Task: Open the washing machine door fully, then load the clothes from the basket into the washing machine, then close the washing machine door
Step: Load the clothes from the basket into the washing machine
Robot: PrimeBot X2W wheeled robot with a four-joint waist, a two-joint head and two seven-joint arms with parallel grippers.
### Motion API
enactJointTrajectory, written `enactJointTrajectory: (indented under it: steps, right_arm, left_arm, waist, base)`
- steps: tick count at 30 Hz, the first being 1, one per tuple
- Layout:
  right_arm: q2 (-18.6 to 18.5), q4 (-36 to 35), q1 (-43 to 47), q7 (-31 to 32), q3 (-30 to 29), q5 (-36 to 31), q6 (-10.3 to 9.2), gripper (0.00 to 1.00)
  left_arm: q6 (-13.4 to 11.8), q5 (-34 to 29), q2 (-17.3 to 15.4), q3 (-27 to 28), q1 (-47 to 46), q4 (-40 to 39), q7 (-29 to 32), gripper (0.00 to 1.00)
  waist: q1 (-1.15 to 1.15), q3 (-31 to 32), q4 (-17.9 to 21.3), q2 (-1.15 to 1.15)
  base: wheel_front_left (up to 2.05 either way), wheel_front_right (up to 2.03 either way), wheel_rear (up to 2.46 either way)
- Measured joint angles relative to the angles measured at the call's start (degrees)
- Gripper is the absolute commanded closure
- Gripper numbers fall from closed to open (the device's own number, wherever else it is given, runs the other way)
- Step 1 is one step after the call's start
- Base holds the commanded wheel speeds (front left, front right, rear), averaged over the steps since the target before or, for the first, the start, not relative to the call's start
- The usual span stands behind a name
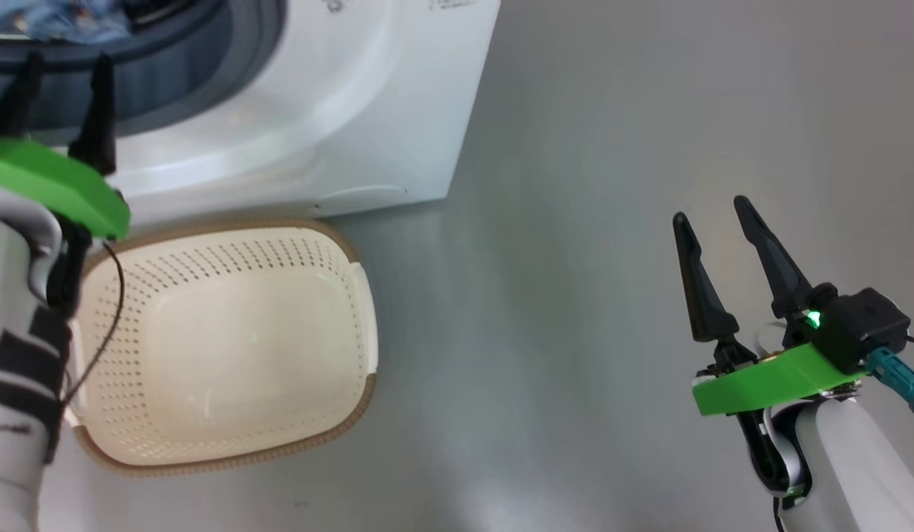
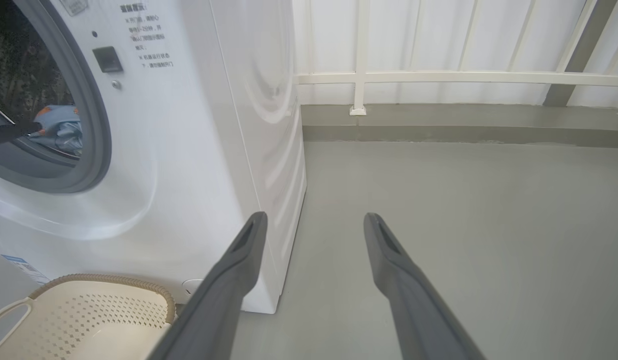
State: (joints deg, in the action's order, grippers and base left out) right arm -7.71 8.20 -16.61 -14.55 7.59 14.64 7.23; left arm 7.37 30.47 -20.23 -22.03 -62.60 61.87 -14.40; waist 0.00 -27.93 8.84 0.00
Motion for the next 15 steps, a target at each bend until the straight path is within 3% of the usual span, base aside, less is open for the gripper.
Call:
enactJointTrajectory:
  steps: [15]
  right_arm:
    - [-3.1,0.9,6.8,0.0,-1.1,0.0,0.0,0.0]
  left_arm:
    - [-1.0,-3.3,1.7,8.4,22.2,-15.6,-0.2,0.0]
  waist:
    - [0.0,9.7,-3.1,0.0]
  base:
    - [0.0,0.0,0.0]
